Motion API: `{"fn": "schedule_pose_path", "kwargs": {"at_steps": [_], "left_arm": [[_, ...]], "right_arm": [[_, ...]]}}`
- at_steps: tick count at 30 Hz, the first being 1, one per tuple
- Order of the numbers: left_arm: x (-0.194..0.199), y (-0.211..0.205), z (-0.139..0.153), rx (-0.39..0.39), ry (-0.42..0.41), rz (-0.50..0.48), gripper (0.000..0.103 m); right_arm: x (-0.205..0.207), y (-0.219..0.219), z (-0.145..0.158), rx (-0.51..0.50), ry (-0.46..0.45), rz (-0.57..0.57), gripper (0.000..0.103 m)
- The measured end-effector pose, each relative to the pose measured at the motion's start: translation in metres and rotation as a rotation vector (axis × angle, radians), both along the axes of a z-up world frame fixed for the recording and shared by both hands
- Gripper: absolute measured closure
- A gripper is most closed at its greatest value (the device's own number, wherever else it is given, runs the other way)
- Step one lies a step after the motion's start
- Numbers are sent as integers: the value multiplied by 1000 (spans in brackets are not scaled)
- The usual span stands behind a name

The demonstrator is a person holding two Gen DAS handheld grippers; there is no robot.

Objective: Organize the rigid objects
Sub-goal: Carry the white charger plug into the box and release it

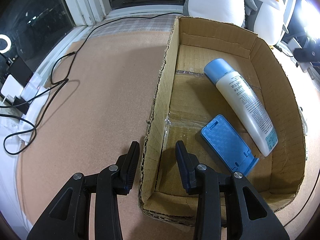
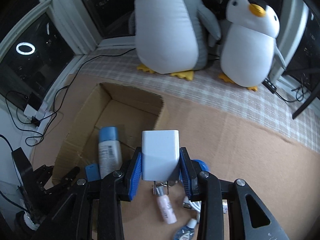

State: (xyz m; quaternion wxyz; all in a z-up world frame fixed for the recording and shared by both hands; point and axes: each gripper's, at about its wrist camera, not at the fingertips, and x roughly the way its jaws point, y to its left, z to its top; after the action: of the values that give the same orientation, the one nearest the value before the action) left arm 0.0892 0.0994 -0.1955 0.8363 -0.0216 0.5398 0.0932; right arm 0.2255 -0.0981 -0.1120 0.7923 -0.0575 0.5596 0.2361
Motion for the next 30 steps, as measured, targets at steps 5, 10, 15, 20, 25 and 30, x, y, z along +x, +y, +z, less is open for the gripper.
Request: {"fn": "schedule_pose_path", "kwargs": {"at_steps": [5, 10, 15, 20, 25, 30], "left_arm": [[0, 0, 0, -1, -1, 0, 67], [0, 0, 0, -1, -1, 0, 67], [1, 0, 0, -2, -2, 1, 67], [1, 0, 0, -1, -2, 1, 67], [1, -1, 0, -1, -2, 2, 67], [1, 0, 1, -1, -4, 3, 67]], "right_arm": [[1, 27, 2, -5, -9, 39, 71], [6, 52, -3, -10, -9, 65, 71], [13, 69, -16, -18, 8, 72, 71], [17, 81, -30, -43, 19, 84, 71], [21, 83, -39, -54, 25, 81, 71], [21, 83, -43, -55, 22, 75, 67]]}}
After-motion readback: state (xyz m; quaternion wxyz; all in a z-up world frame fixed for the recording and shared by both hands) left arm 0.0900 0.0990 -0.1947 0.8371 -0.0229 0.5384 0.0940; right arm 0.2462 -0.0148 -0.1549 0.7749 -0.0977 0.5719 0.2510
